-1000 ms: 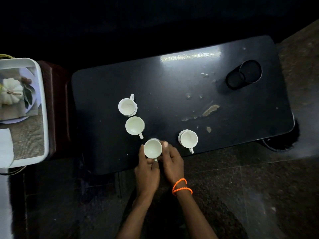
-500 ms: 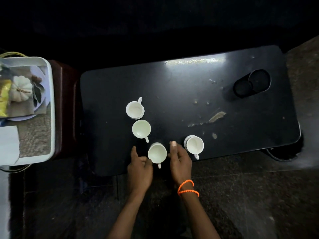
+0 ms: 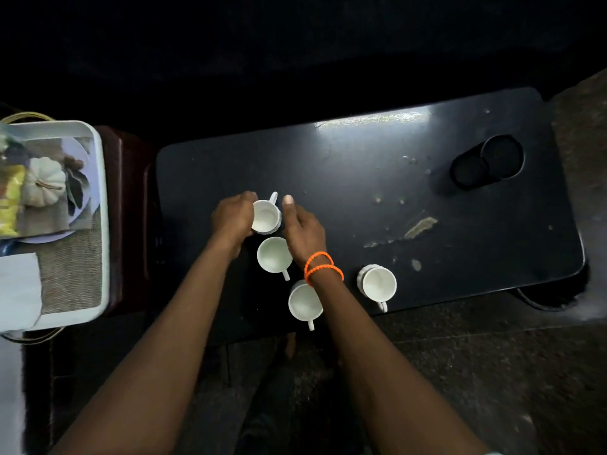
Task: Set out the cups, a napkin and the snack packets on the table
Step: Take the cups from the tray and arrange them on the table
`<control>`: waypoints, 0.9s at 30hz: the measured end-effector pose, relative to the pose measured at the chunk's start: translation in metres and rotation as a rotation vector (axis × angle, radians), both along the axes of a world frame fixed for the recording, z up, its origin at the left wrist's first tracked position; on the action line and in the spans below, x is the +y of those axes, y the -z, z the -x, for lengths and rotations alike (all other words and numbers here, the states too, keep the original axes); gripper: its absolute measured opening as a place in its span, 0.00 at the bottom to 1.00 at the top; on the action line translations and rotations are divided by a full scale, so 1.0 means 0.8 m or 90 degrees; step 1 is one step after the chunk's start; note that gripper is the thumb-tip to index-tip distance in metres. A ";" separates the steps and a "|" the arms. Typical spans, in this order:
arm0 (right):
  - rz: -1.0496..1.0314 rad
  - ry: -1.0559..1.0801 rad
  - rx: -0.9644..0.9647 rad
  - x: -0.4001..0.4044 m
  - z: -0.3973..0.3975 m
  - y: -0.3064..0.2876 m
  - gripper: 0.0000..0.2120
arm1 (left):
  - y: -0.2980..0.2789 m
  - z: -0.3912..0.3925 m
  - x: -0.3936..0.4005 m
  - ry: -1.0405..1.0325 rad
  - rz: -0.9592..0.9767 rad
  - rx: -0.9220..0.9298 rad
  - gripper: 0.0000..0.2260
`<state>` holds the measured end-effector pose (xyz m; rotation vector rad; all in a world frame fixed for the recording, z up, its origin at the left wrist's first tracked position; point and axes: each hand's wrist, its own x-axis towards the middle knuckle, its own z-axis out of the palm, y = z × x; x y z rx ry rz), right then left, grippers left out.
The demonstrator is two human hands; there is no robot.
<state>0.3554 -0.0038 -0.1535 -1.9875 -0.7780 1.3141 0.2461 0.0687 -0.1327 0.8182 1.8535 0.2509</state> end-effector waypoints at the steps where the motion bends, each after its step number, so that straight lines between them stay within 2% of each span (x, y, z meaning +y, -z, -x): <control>1: 0.008 0.008 0.022 0.004 0.001 0.000 0.27 | 0.000 -0.002 0.004 -0.009 0.005 -0.015 0.14; 8: -0.013 0.093 -0.006 0.024 -0.041 -0.008 0.35 | 0.001 -0.058 0.000 -0.049 -0.060 -0.098 0.12; 11: 0.010 0.134 -0.014 0.018 -0.082 -0.011 0.33 | 0.004 -0.096 -0.015 -0.060 -0.049 -0.161 0.13; 13: 0.032 0.160 -0.024 0.011 -0.105 -0.013 0.32 | 0.005 -0.120 -0.026 -0.052 -0.038 -0.176 0.17; 16: 0.047 0.183 -0.048 0.000 -0.128 -0.016 0.29 | 0.007 -0.144 -0.038 -0.014 -0.020 -0.179 0.29; 18: 0.058 0.194 -0.052 -0.007 -0.136 -0.019 0.29 | 0.010 -0.153 -0.043 0.001 -0.013 -0.187 0.32; 27: 0.050 0.205 -0.038 -0.024 -0.146 -0.016 0.29 | 0.015 -0.164 -0.052 0.071 -0.025 -0.168 0.32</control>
